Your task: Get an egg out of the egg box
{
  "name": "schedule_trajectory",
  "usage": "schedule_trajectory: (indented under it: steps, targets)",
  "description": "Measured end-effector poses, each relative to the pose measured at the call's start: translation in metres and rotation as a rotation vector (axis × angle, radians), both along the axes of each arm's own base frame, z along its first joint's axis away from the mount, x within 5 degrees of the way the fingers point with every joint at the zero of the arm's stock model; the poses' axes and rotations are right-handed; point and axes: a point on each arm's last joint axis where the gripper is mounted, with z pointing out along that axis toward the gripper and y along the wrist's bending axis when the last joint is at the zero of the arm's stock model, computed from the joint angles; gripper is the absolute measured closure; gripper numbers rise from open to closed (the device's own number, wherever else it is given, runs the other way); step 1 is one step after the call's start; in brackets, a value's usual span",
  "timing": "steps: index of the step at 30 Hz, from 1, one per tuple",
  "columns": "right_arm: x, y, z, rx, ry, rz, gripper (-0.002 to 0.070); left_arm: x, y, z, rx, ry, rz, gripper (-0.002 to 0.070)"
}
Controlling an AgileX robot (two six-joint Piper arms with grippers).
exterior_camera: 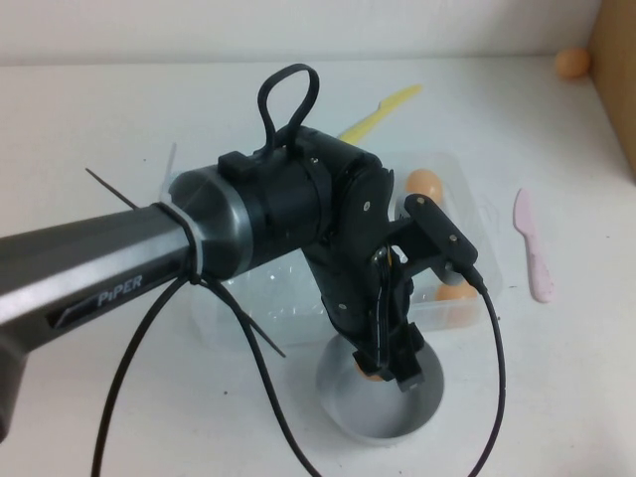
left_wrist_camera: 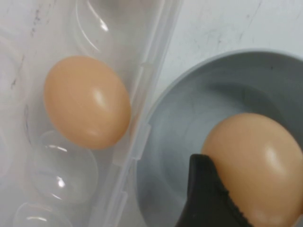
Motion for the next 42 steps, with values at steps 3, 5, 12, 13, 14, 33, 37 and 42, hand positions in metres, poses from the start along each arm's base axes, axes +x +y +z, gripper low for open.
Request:
schedule_trajectory:
  steps: [3, 5, 12, 13, 14, 33, 37, 42]
  targets:
    - [0.000, 0.000, 0.000, 0.000, 0.002, 0.000, 0.0694, 0.000, 0.000, 0.000, -0.002, -0.001, 0.002, 0.0323]
    - [0.000, 0.000, 0.000, 0.000, 0.002, 0.000, 0.0694, 0.000, 0.000, 0.000, -0.002, -0.001, 0.004, 0.0260]
    - [0.000, 0.000, 0.000, 0.000, 0.002, 0.000, 0.0694, 0.001, 0.001, 0.000, 0.004, -0.001, 0.050, 0.0124]
    - [0.000, 0.000, 0.000, 0.000, 0.002, 0.000, 0.0694, 0.002, 0.002, 0.000, 0.009, -0.006, 0.065, 0.0150]
    - [0.000, 0.000, 0.000, 0.000, 0.002, 0.000, 0.0694, 0.003, 0.003, 0.000, 0.019, -0.016, 0.083, 0.0193]
    - [0.000, 0.000, 0.000, 0.000, 0.002, 0.000, 0.0694, -0.057, 0.080, 0.109, -0.457, -0.454, 0.189, 0.0676]
    - [0.000, 0.000, 0.000, 0.000, 0.002, 0.000, 0.0694, -0.088, 0.115, 0.095, -0.591, -0.508, 0.233, 0.0676]
    - [0.000, 0.000, 0.000, 0.000, 0.002, 0.000, 0.0694, -0.115, 0.157, 0.086, -0.670, -0.561, 0.293, 0.0676]
